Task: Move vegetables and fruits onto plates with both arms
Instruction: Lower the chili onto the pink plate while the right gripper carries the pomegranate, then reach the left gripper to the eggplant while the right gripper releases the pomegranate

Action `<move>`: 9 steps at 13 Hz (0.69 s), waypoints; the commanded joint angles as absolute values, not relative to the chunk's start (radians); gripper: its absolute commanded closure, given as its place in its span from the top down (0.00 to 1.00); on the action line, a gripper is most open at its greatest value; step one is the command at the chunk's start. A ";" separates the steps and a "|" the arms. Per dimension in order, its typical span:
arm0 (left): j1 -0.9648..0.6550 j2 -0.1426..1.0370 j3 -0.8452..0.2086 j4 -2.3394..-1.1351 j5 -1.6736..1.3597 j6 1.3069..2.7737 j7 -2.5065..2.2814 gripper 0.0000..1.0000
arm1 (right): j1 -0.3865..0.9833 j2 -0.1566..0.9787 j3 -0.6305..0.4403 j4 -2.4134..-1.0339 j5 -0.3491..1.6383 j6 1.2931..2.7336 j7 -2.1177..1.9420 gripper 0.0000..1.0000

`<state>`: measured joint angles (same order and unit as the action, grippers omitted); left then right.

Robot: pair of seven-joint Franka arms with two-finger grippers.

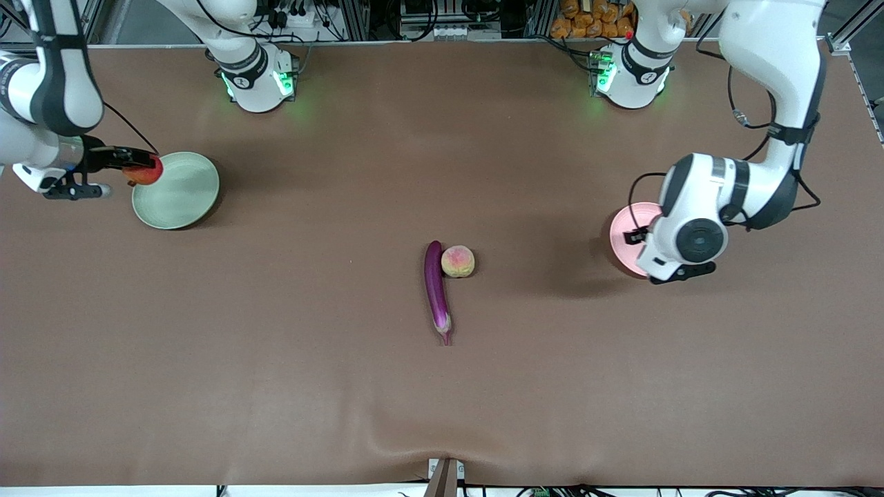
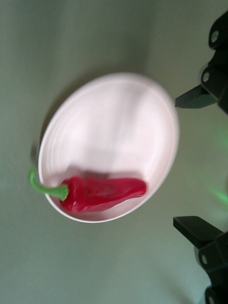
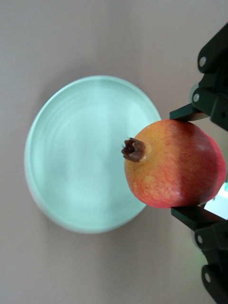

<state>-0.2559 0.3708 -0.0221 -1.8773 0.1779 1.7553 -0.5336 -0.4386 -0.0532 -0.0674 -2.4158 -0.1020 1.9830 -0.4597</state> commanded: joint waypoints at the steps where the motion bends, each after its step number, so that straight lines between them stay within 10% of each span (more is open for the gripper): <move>1: -0.381 0.449 -0.018 -1.702 0.157 1.654 -0.618 1.00 | -0.508 0.017 -0.041 -2.431 -0.129 2.083 -0.549 0.00; 7: -0.562 0.666 -0.018 -1.324 -0.021 1.673 -0.917 1.00 | -0.580 0.172 -0.040 -2.431 -0.129 2.249 -0.614 0.07; 8: -0.604 0.673 -0.015 -1.325 -0.020 1.740 -0.949 1.00 | -0.580 0.178 -0.040 -2.431 -0.129 2.249 -0.612 0.65; 9: -0.623 0.693 -0.015 -1.325 -0.021 1.823 -0.989 1.00 | -0.578 0.179 -0.038 -2.428 -0.127 2.246 -0.614 1.00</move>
